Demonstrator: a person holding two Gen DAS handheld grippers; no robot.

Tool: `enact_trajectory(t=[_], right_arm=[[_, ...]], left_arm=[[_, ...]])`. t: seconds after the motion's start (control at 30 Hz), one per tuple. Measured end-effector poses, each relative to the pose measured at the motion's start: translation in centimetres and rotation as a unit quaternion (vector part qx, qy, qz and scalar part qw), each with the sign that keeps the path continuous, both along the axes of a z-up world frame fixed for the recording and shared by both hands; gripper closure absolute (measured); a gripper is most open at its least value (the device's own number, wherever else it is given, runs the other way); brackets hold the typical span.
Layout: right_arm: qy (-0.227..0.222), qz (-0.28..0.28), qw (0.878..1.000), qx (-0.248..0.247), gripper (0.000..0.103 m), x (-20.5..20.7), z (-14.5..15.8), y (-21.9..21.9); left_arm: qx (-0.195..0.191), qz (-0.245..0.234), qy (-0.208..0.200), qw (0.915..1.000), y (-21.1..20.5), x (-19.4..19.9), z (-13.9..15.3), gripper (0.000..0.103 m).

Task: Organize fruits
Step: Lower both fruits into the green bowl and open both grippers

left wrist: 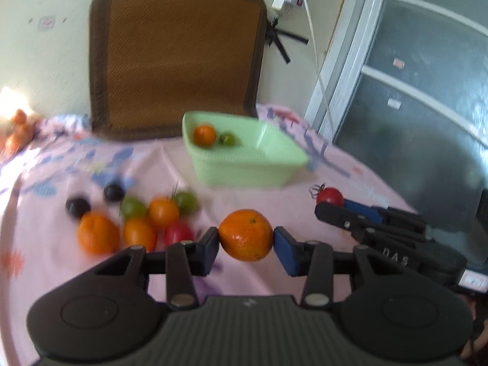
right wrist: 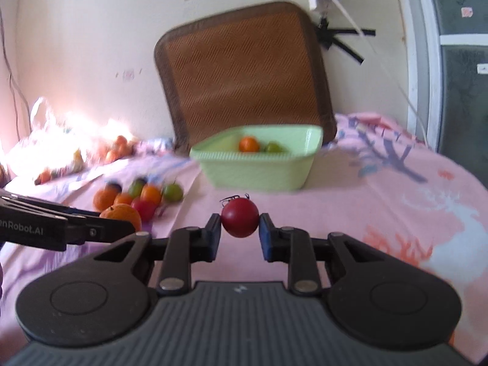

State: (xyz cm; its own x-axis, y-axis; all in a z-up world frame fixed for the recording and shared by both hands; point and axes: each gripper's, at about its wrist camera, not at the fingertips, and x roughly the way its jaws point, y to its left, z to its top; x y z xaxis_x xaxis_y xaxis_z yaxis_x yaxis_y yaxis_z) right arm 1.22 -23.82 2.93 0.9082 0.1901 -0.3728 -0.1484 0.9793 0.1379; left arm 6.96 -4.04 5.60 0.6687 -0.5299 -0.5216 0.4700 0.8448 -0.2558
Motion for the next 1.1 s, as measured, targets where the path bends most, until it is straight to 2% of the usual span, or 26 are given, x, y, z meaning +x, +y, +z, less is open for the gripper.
enact_trajectory(t=[0.07, 0.2, 0.3, 0.43, 0.57, 0.63, 0.7, 0.83, 1.1], right_arm=[[-0.017, -0.012, 1.0, 0.007, 0.074, 1.7, 0.7, -0.6], [-0.031, -0.033, 0.999, 0.009, 0.074, 5.5, 1.3, -1.3], [-0.027, -0.05, 0.998, 0.001, 0.074, 7.9, 1.1, -1.5], [-0.023, -0.062, 0.998, -0.001, 0.073, 9.6, 0.6, -1.8], [-0.019, -0.059, 0.998, 0.001, 0.073, 10.0, 0.0, -1.8], [-0.022, -0.057, 0.998, -0.002, 0.071, 10.1, 0.0, -1.6], [-0.024, -0.058, 0.998, 0.0, 0.07, 10.1, 0.0, -1.8], [-0.028, -0.061, 0.998, 0.005, 0.069, 9.6, 0.1, -1.8], [-0.025, -0.066, 0.997, 0.017, 0.069, 6.1, 0.4, -1.0]], left_arm=[[0.007, 0.001, -0.024, 0.9997, -1.4, 2.4, 1.4, 0.063], [0.025, 0.009, -0.034, 0.999, -4.2, 7.5, 2.0, 0.063], [0.043, 0.024, -0.022, 0.9986, -6.0, 10.3, 1.1, 0.063], [0.044, 0.028, 0.001, 0.9986, -7.1, 12.3, 0.2, 0.063], [0.067, 0.036, -0.006, 0.9971, -8.0, 12.4, -0.3, 0.059], [0.082, 0.051, -0.014, 0.9952, -8.2, 12.3, -0.4, 0.048], [0.086, 0.06, -0.014, 0.9944, -8.0, 12.4, -0.5, 0.041], [0.081, 0.069, -0.017, 0.9942, -7.3, 11.7, -0.1, 0.041], [0.095, 0.076, -0.044, 0.9916, -5.3, 6.3, 1.4, 0.04]])
